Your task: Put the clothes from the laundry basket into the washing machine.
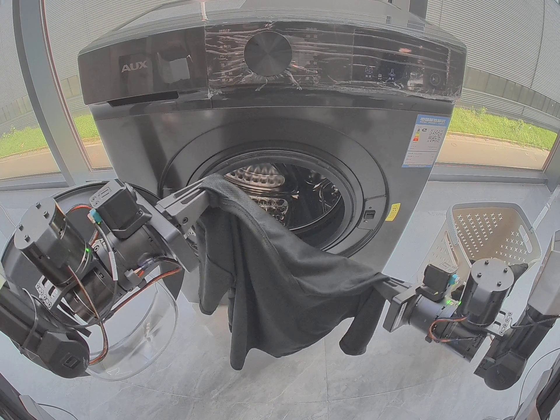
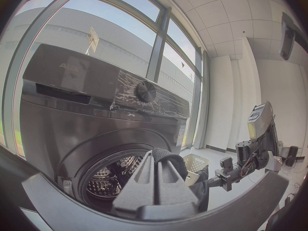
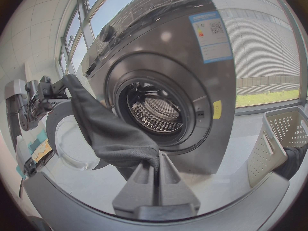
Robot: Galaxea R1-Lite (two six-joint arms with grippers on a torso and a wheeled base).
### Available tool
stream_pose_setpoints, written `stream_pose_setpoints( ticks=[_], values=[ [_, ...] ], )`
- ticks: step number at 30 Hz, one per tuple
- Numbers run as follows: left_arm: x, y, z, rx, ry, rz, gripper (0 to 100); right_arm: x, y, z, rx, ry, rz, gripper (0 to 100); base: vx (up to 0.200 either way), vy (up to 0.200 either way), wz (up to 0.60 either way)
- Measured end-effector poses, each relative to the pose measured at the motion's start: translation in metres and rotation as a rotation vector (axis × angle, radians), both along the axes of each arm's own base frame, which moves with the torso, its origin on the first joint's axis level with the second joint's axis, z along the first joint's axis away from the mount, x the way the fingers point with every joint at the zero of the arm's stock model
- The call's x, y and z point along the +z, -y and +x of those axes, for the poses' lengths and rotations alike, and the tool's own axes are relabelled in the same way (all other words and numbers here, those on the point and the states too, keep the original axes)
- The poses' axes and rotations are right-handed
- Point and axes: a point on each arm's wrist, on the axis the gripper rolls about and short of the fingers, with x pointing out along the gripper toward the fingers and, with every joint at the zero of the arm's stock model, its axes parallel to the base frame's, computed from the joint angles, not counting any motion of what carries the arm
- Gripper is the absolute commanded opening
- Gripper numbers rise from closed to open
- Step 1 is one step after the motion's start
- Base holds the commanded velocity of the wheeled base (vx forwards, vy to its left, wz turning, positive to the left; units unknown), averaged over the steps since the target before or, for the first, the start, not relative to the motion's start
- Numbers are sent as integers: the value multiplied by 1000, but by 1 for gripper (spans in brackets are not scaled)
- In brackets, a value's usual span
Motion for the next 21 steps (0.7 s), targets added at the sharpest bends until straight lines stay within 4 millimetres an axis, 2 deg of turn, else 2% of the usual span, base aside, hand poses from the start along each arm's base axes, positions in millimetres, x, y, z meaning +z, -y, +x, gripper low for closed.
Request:
stream_pose_setpoints(
  ticks=[9, 21],
  values=[
    [-2, 9, 8, 6, -5, -5, 0, -22, -32, -15, 128, -59, -57, 100, 0, 0, 0],
    [8, 27, 8, -25, 26, -39, 0, -43, -52, -30, 224, -114, -107, 100, 0, 0, 0]
  ],
)
